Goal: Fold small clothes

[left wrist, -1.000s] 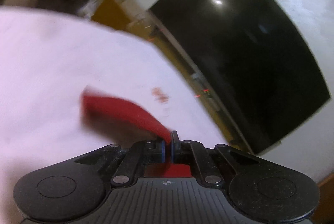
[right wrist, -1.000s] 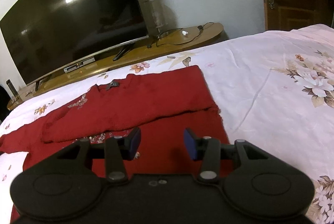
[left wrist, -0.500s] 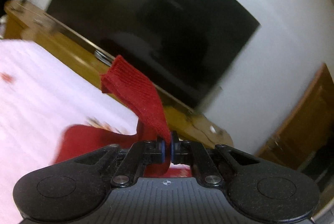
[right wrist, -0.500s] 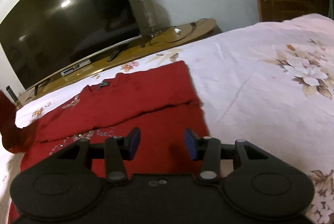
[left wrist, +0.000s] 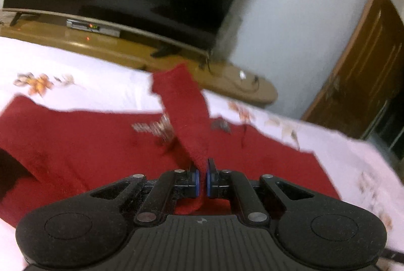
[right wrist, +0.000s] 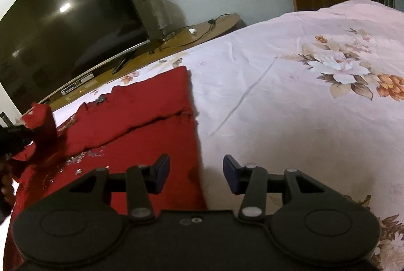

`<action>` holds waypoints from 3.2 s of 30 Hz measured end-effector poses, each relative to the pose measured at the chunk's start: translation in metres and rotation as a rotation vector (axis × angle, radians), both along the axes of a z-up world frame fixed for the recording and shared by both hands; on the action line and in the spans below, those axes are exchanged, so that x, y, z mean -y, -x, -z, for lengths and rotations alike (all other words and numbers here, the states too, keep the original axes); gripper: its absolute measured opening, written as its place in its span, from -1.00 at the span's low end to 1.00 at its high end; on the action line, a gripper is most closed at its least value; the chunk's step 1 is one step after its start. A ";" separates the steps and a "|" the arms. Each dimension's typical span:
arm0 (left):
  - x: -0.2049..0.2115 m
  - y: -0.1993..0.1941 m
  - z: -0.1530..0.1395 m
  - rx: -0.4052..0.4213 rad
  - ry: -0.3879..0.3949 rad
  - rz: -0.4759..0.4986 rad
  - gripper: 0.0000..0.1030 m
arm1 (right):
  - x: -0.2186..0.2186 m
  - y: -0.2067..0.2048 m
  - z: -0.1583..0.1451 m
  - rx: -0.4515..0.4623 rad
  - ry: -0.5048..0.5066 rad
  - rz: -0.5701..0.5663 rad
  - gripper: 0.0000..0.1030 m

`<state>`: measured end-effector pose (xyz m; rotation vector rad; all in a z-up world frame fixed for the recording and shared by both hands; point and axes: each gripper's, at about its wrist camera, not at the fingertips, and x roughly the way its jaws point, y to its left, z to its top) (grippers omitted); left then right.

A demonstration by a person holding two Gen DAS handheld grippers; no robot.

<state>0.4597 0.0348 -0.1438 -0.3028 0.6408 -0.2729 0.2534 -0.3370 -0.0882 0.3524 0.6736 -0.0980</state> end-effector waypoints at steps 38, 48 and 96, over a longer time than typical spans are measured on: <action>-0.105 0.072 0.017 -0.043 -0.218 -0.134 0.53 | -0.132 -0.165 0.004 0.086 -0.229 -0.213 -0.83; -0.102 0.073 0.012 -0.037 -0.268 -0.119 0.24 | -0.066 -0.148 -0.016 0.127 -0.142 -0.112 -0.83; -0.075 -0.028 0.015 -0.045 -0.060 -0.032 0.09 | -0.093 -0.186 0.009 0.109 0.086 -0.254 -0.57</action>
